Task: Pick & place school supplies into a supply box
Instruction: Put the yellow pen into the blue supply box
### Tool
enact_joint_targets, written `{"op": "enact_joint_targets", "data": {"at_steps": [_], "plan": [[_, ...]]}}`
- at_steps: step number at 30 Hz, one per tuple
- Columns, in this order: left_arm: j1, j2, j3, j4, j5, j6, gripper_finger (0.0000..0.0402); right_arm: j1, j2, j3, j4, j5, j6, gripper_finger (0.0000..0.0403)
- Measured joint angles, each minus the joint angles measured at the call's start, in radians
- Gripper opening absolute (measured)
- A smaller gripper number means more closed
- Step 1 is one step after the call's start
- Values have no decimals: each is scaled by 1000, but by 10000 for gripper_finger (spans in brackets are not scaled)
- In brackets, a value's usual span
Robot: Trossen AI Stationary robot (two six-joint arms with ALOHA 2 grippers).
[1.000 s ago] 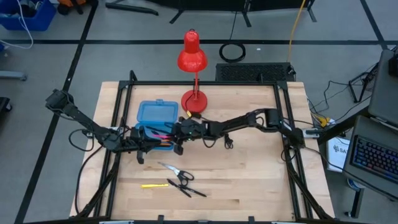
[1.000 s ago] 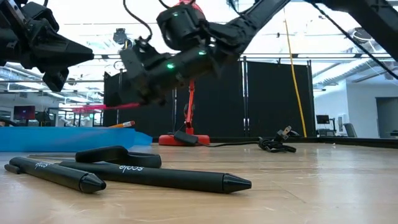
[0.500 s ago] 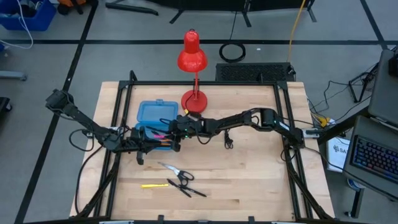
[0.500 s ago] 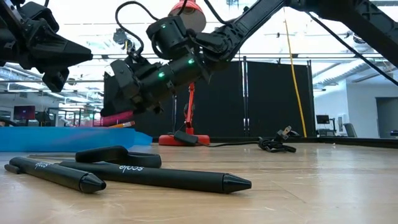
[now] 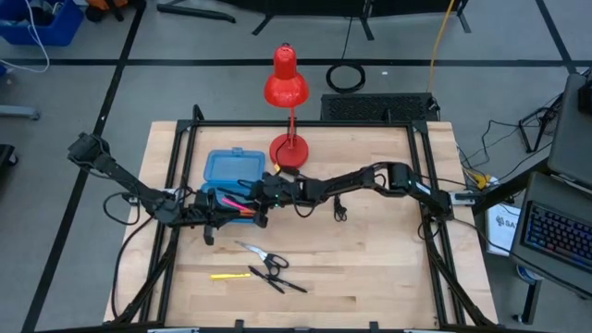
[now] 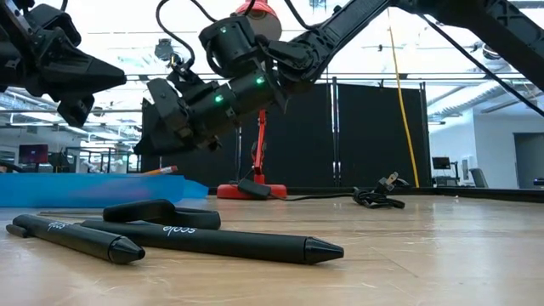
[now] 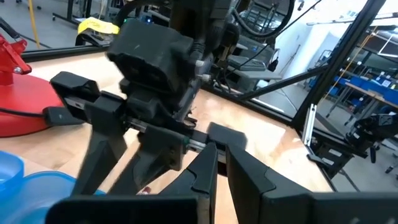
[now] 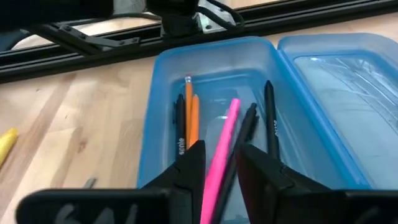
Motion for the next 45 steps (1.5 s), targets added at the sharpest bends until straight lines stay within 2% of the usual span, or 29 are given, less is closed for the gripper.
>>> {"op": "enact_joint_targets", "data": {"at_steps": [10, 12, 18, 23, 28, 30, 37, 45], "plan": [[0, 0, 0, -35, 2, -26, 37, 40, -10, 0, -43, 2, -16, 54], [0, 0, 0, -36, 2, -26, 37, 47, -10, 0, -81, 37, -7, 48], [0, 0, 0, -36, 7, -30, 37, 99, -16, 1, -215, 365, -76, 8], [0, 0, 0, -39, 6, -27, 37, 161, -14, 0, -154, 475, -172, 7], [0, 0, 0, -44, 5, -42, 37, 206, -30, -1, -164, 726, -192, 2], [0, 0, 0, -44, 5, -41, 37, 220, -30, -1, -178, 778, -180, 1], [0, 0, 0, -48, 4, -44, 37, 243, -29, -2, -393, 780, 65, 1], [0, 0, 0, -51, -27, -46, 37, 254, -29, -2, -325, 703, 100, 0]]}}
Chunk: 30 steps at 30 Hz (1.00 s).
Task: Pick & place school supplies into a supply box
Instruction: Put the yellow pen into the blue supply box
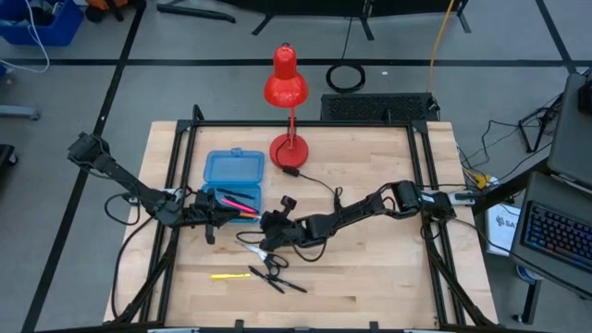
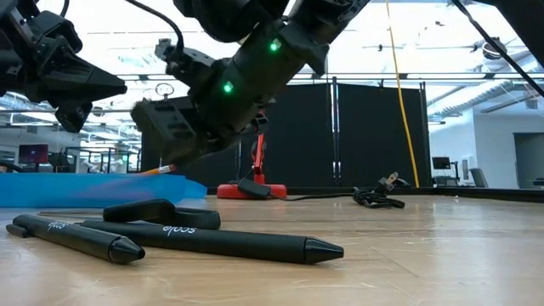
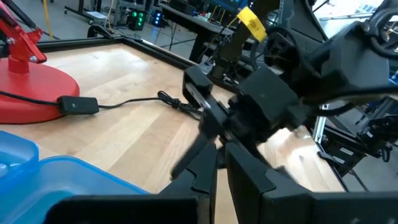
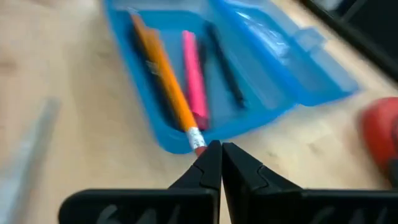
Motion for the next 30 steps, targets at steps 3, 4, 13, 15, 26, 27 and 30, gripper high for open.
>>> {"op": "enact_joint_targets", "data": {"at_steps": [3, 4, 13, 15, 26, 27, 30], "plan": [[0, 0, 0, 0, 0, -1, 37, -13, 0, 0, 30, -134, 29, 0], [0, 0, 0, 0, 0, -1, 37, -17, 0, 0, 31, -154, 28, 0], [0, 0, 0, -27, -1, -7, 37, -10, 0, -37, 130, -110, -65, 0], [0, 0, 0, -28, -2, -10, 37, -9, 0, -39, 151, -152, -75, 0], [0, 0, 0, -29, -1, -14, 37, 20, 0, -41, 338, -682, -262, 0], [0, 0, 0, -29, -1, -14, 37, 21, 0, -41, 355, -746, -255, 0], [0, 0, 0, -29, -1, -18, 37, 26, -1, -40, 363, -826, -209, 0]]}}
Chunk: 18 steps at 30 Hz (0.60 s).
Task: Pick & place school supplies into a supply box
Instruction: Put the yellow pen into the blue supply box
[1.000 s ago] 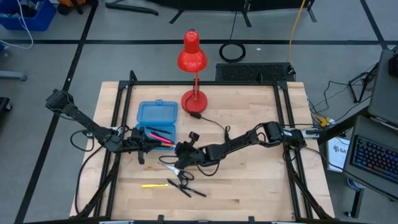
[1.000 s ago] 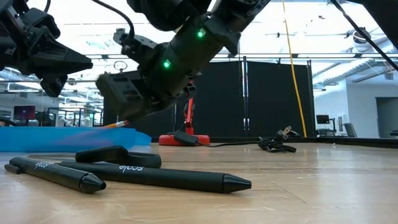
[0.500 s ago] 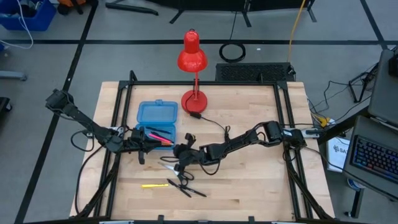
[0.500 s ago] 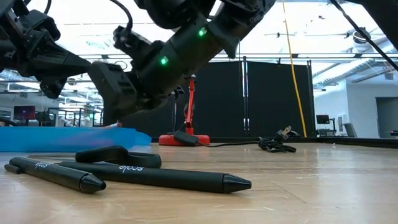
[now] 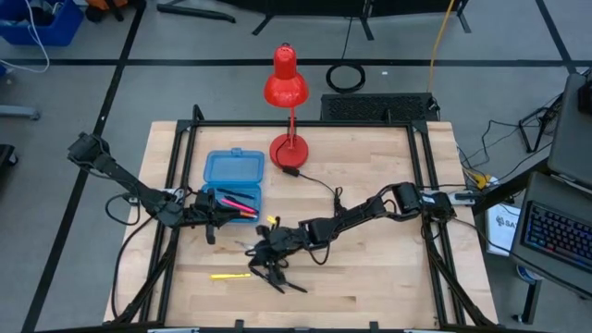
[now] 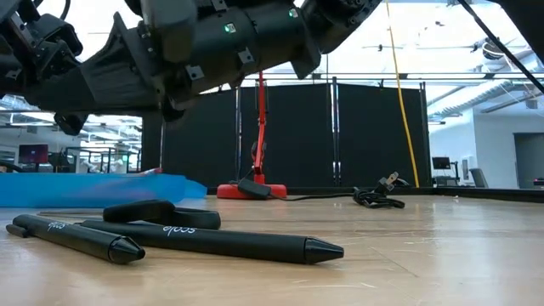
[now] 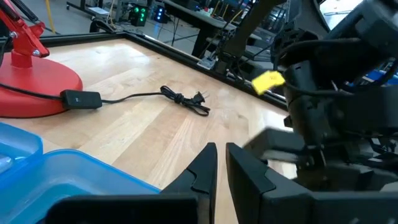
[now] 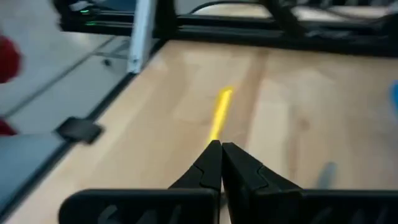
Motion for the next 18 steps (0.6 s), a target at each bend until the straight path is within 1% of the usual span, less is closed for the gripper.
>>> {"op": "enact_joint_targets", "data": {"at_steps": [2, 3, 9, 11, 13, 16, 18], "plan": [[0, 0, 0, 0, 0, 0, 37, 7, 0, -1, 2, -59, 11, 0], [0, 0, 0, 0, -1, 0, 37, 13, 0, -1, 7, -65, 18, 0], [0, 0, 0, 0, -1, 0, 37, 65, 13, -19, 36, -11, 27, 0], [0, 0, 0, 1, -1, 4, 37, 76, 13, -29, 62, -8, 27, 0], [0, 0, 0, 0, -9, 5, 37, 79, 13, -30, 76, 3, 30, 0], [0, 0, 0, 1, -25, 8, 37, 80, 24, -30, 116, 65, 59, 0], [0, 0, 0, 0, -29, 7, 37, 72, 37, -30, 152, 58, 80, 0]]}}
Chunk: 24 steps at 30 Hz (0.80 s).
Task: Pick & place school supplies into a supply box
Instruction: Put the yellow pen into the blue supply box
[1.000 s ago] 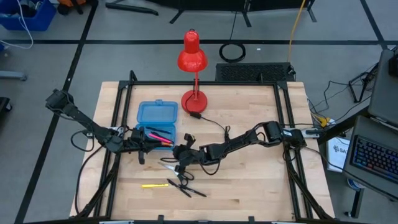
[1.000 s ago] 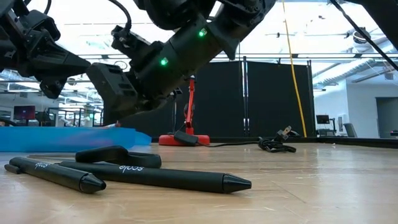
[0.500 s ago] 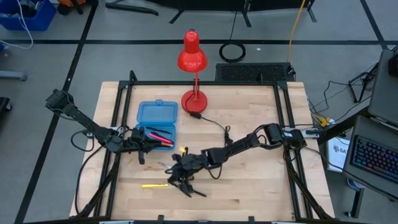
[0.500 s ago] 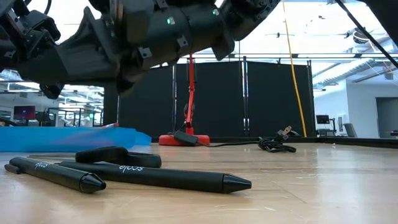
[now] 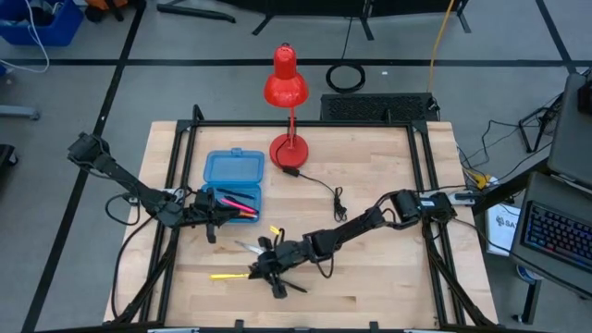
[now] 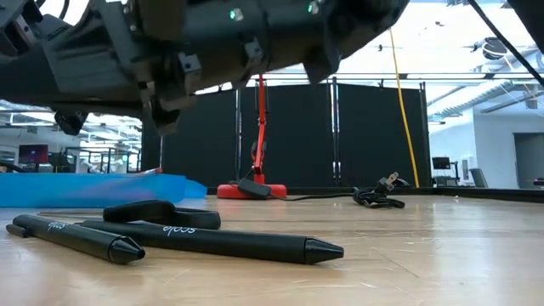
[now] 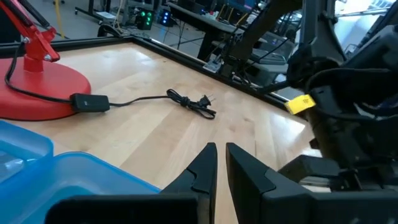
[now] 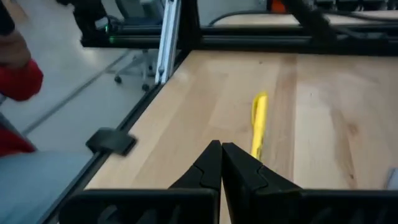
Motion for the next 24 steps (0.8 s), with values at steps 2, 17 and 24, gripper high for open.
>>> {"op": "enact_joint_targets", "data": {"at_steps": [2, 17, 24], "plan": [[0, 0, 0, 1, -2, -2, 37, -7, 23, 0, 69, -16, 20, 0], [0, 0, 0, -9, -3, -2, 37, -9, 117, 76, 108, 36, -23, 128], [0, 0, 0, -8, -7, -1, 37, -5, 135, 79, 142, 84, -47, 192]]}}
